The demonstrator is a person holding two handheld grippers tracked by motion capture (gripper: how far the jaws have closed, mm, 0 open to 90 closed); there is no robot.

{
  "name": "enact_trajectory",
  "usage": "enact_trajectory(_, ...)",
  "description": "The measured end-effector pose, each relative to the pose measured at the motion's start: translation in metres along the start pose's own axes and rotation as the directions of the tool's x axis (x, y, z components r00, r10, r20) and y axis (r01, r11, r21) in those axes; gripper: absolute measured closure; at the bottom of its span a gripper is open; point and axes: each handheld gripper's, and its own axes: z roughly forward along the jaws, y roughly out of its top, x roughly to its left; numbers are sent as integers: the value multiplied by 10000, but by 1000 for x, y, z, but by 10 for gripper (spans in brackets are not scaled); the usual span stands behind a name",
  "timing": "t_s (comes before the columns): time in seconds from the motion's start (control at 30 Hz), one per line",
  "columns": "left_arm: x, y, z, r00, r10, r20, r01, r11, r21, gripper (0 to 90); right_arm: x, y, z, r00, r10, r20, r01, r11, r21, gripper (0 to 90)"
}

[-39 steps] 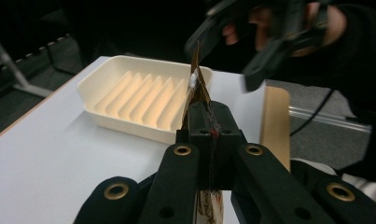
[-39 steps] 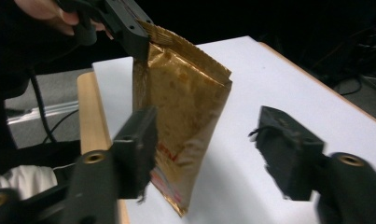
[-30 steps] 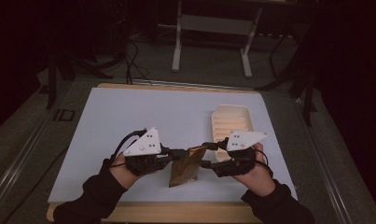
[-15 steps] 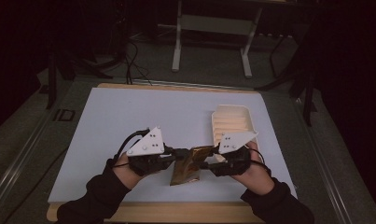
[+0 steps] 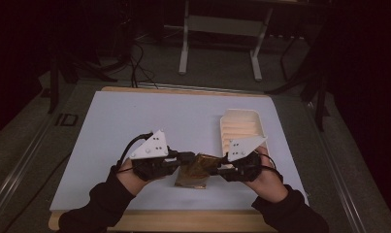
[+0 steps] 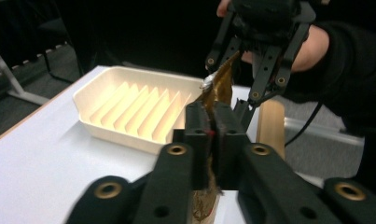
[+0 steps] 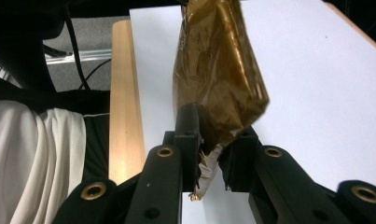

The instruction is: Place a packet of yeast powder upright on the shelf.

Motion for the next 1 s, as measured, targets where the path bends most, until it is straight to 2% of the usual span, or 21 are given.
enact_trajectory(0.13, 5, -2, -7, 9988, -475, 67, 479, 9964, -696, 738, -2, 2, -6, 9997, -48, 221, 49, 10000, -40, 793)
enact_trajectory(0.2, 7, -3, -11, 9979, -654, 0, 650, 9928, -1007, 610, -4, 4, -11, 9993, -99, 348, 104, 9998, -146, 794)
enact_trajectory(0.23, 8, -4, -13, 9973, -738, -19, 731, 9906, -1154, 605, -5, 5, -14, 9993, -108, 354, 114, 9998, -188, 794)
enact_trajectory(0.33, 10, -8, -15, 9949, -997, -123, 967, 9840, -1499, 428, -10, 8, -24, 9987, -128, 491, 148, 9990, -411, 796)
enact_trajectory(0.43, 9, -13, -14, 9965, -688, -471, 584, 9789, -1961, 236, -14, 12, -33, 9965, -126, 829, 171, 9984, -538, 797)
enact_trajectory(0.47, 9, -15, -12, 9956, -821, -452, 711, 9758, -2069, 204, -16, 13, -36, 9961, -81, 881, 136, 9980, -614, 798)
enact_trajectory(0.5, 10, -16, -10, 9951, -948, -274, 871, 9745, -2069, 179, -19, 15, -40, 9958, -52, 914, 114, 9977, -672, 798)
enact_trajectory(0.53, 10, -18, -8, 9948, -977, -276, 903, 9760, -1980, 137, -21, 16, -43, 9955, -28, 945, 97, 9973, -726, 798)
enact_trajectory(0.57, 9, -20, -6, 9940, -980, -476, 875, 9785, -1866, 101, -23, 18, -46, 9948, -20, 1023, 101, 9968, -791, 798)
enact_trajectory(0.63, 9, -23, -3, 9919, -1066, -694, 924, 9787, -1834, 23, -27, 21, -54, 9912, -131, 1317, 243, 9962, -832, 798)
enact_trajectory(0.73, 11, -28, -4, 9887, -1167, -938, 970, 9765, -1923, 15, -35, 23, -65, 9862, -50, 1654, 209, 9953, -948, 799)
enact_trajectory(0.83, 15, -36, -9, 9876, -1241, -958, 989, 9673, -2337, 15, -45, 20, -77, 9796, 86, 2007, 135, 9940, -1087, 799)
enact_trajectory(0.87, 15, -36, -9, 9876, -1241, -958, 989, 9673, -2337, 15, -45, 20, -77, 9796, 86, 2007, 135, 9940, -1087, 799)
enact_trajectory(0.9, 19, -40, -11, 9872, -1342, -861, 1094, 9631, -2459, 15, -48, 18, -80, 9768, 108, 2139, 132, 9938, -1106, 800)
enact_trajectory(0.93, 22, -44, -12, 9851, -1522, -803, 1290, 9620, -2408, 15, -52, 16, -85, 9724, 112, 2329, 145, 9940, -1082, 800)
enact_trajectory(1.0, 27, -52, -13, 9820, -1740, -741, 1540, 9631, -2205, 15, -58, 12, -91, 9664, 116, 2570, 163, 9942, -1061, 800)
